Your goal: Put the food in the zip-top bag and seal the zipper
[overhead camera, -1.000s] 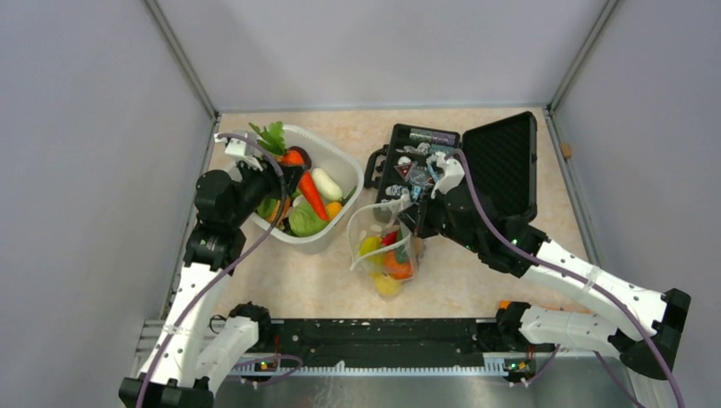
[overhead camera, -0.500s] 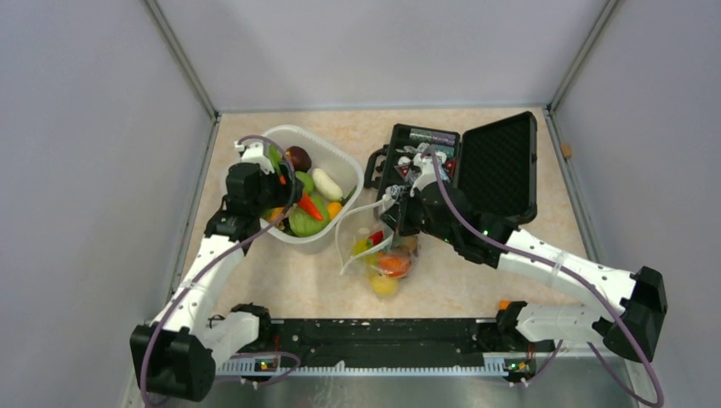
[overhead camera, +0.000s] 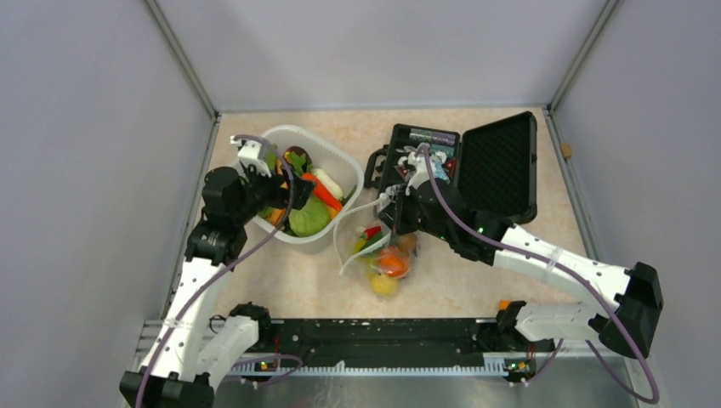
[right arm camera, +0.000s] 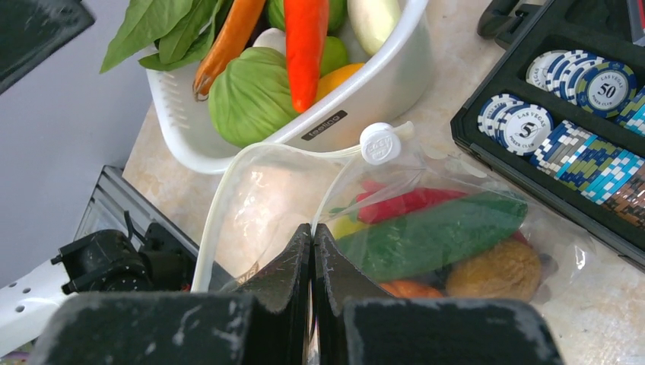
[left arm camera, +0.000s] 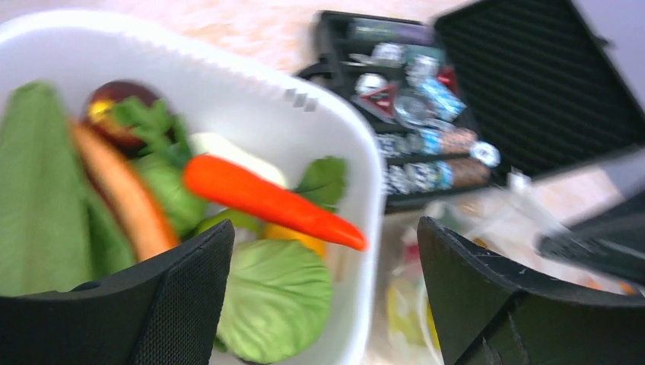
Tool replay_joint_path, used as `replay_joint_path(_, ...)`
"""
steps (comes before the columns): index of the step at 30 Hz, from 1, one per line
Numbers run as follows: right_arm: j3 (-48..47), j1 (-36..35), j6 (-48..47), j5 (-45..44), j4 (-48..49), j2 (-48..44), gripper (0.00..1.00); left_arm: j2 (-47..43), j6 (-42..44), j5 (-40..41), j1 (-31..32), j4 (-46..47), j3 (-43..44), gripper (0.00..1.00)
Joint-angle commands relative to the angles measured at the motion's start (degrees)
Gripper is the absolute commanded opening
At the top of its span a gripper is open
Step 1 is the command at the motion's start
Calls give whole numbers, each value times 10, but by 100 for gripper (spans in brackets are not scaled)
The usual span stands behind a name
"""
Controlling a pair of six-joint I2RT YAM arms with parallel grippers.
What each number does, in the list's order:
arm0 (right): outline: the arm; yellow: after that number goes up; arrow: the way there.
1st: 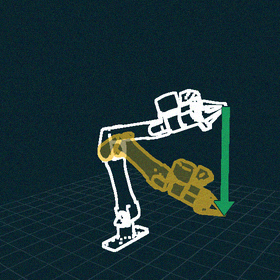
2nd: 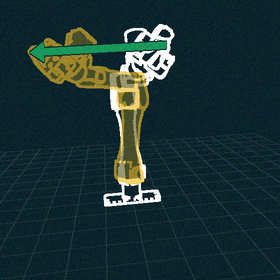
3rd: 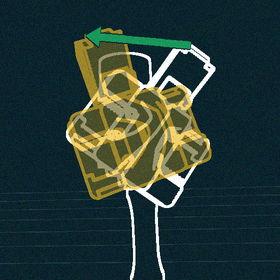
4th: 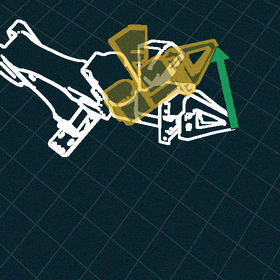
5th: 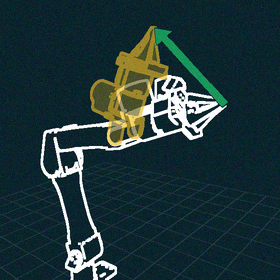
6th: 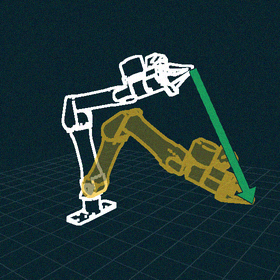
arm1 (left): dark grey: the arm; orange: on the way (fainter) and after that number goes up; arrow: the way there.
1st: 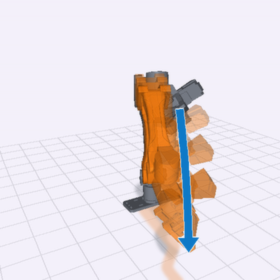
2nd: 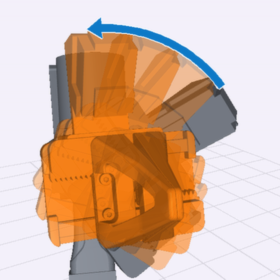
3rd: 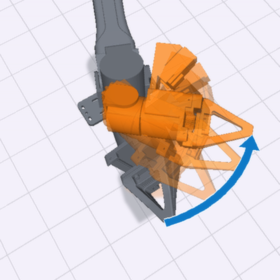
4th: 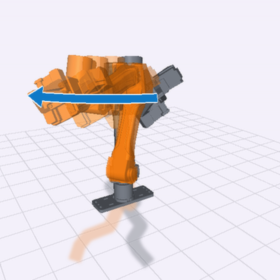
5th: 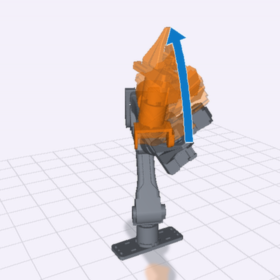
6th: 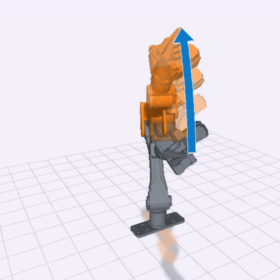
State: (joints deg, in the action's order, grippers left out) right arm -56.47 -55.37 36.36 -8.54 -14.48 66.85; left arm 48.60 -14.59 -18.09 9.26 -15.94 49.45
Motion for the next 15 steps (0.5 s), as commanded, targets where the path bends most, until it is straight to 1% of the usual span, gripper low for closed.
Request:
replay_joint_path(1,-22,-3,-15,5,43,-27,0,5,34,-220,15,14,14,88)
replay_joint_path(2,-19,-3,-17,7,48,-33,0,10,44,-237,26,7,13,87)
replay_joint_path(6,-3,-4,-14,-3,60,-61,0,39,110,-236,96,-46,18,87)
replay_joint_path(8,5,-3,-13,-8,60,-74,0,55,122,-246,123,-66,23,86)
replay_joint_path(12,6,-4,-11,-22,42,-83,0,69,127,-261,150,-70,19,85)
replay_joint_path(14,7,-4,-11,-22,42,-82,0,76,131,-249,156,-75,19,81)
replay_joint_path(15,8,-4,-10,-18,43,-81,0,83,132,-243,158,-78,21,77)
